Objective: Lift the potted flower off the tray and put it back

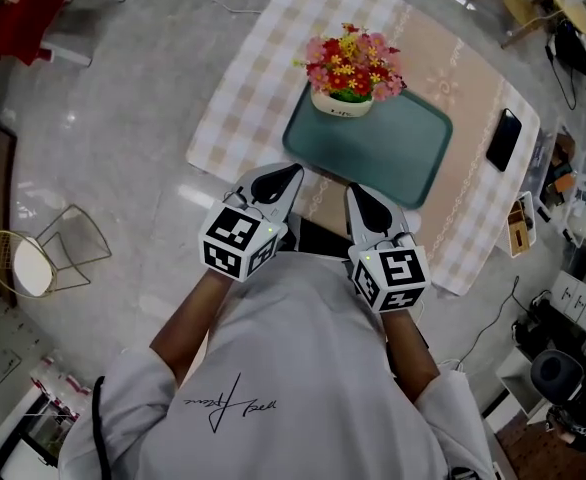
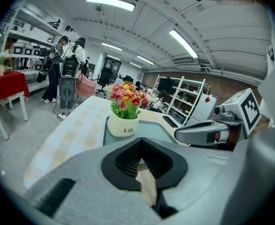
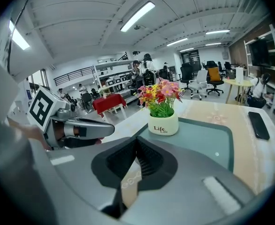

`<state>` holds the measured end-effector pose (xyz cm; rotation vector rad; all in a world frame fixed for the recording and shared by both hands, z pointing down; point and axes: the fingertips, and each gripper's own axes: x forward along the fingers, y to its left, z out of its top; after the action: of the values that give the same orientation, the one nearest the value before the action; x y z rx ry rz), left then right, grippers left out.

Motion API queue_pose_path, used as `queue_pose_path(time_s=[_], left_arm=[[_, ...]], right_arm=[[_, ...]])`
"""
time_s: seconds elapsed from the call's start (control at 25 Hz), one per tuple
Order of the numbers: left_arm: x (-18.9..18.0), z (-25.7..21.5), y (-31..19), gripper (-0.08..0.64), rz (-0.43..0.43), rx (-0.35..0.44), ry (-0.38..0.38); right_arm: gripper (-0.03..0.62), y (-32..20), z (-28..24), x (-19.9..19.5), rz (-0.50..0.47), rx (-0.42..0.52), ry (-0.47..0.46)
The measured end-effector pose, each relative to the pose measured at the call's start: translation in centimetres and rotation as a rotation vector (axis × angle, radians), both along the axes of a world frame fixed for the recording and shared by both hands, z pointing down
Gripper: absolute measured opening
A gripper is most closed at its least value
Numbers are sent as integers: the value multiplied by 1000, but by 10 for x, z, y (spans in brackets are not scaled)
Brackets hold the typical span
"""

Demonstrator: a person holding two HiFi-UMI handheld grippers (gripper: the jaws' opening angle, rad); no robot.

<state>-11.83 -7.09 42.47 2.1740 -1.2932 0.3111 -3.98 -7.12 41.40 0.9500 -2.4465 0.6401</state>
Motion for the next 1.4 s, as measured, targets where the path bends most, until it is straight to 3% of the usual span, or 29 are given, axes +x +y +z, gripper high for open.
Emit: queue_pose_path(time_s=[0.36, 0.44, 1.0, 1.4], left_arm=[[-3, 16, -22, 0, -19, -40, -20], [-3, 19, -27, 35, -13, -43, -25], [-1, 30, -50, 91, -4, -72, -26], [5, 37, -68, 169, 3, -67, -50]], right_arm=[[18, -28, 11, -8, -29, -10, 17], [20, -33, 14, -10, -39, -15, 19], [77, -63, 28, -6, -77, -30, 18], [104, -78, 41, -3, -113, -42, 29]])
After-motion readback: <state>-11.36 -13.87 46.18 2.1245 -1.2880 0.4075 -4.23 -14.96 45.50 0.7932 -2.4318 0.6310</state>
